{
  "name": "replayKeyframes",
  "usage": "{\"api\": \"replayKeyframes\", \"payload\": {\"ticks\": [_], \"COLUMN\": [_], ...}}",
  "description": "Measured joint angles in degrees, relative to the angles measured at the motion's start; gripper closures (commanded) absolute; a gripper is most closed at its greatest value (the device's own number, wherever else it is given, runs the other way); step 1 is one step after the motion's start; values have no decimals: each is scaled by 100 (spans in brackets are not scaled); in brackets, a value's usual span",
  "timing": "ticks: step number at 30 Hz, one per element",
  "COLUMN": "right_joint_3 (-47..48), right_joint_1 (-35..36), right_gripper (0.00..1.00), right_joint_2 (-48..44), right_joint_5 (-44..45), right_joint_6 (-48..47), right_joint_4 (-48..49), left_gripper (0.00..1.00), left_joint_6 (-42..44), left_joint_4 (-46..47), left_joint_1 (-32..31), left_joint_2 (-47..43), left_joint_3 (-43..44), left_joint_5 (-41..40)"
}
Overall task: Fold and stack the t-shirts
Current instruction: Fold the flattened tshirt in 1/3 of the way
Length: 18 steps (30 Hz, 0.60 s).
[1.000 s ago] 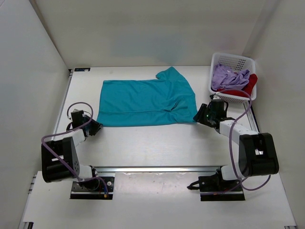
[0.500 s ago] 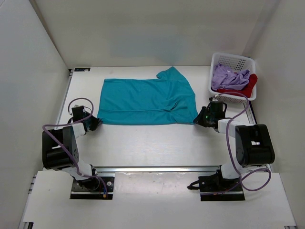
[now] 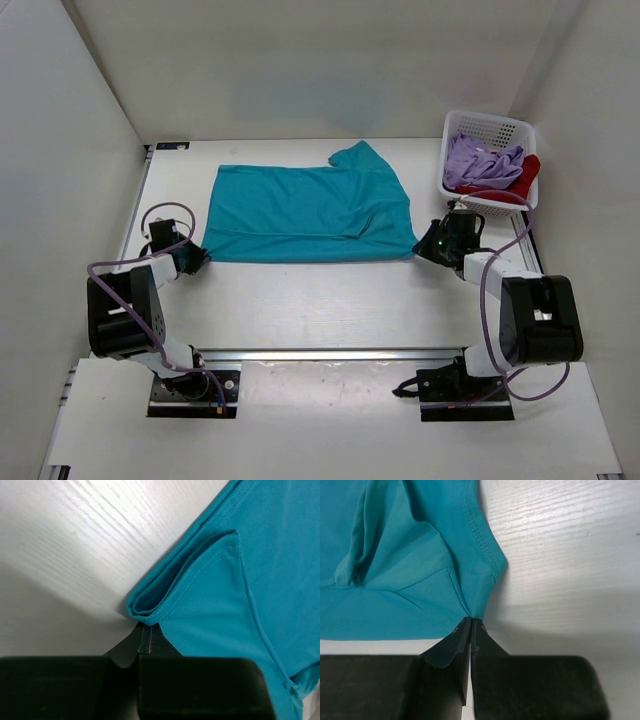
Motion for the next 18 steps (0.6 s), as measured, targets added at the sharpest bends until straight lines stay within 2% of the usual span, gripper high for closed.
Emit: {"api": "replayKeyframes", "payload": {"ticks": [9,11,15,16,17,18], "right_joint_3": [-800,-1097,-1631,-1733,-1836,-1895], "right_joint_1": [208,315,289,225,151,81], "right_gripper": [100,100,99,99,96,88], "right_joint_2": [-1084,-1362,-2173,-2380,-2610,-2793], "right_joint_5": [175,269,293,289,291,291], "right_joint_6": [2,31,184,221,264,291], "right_joint_4": [-544,-758,-1099,-1172,-1279,-1384], "left_gripper": [99,88,72,65,57,52], "left_joint_6": [415,483,603,623,658,686], "left_joint_4": [-758,-896,-1270,-1377,-1478,-1523], "left_joint_1": [-9,-28,-9,-26,-48,-61], "left_joint_2": [-758,-1154,-1790,-1899,-2028,-2144], "left_joint_3": [-133,-358,-772,-826,-883,-935], "left_joint_5": [-212,-256,-348,-398,-409,-409]}}
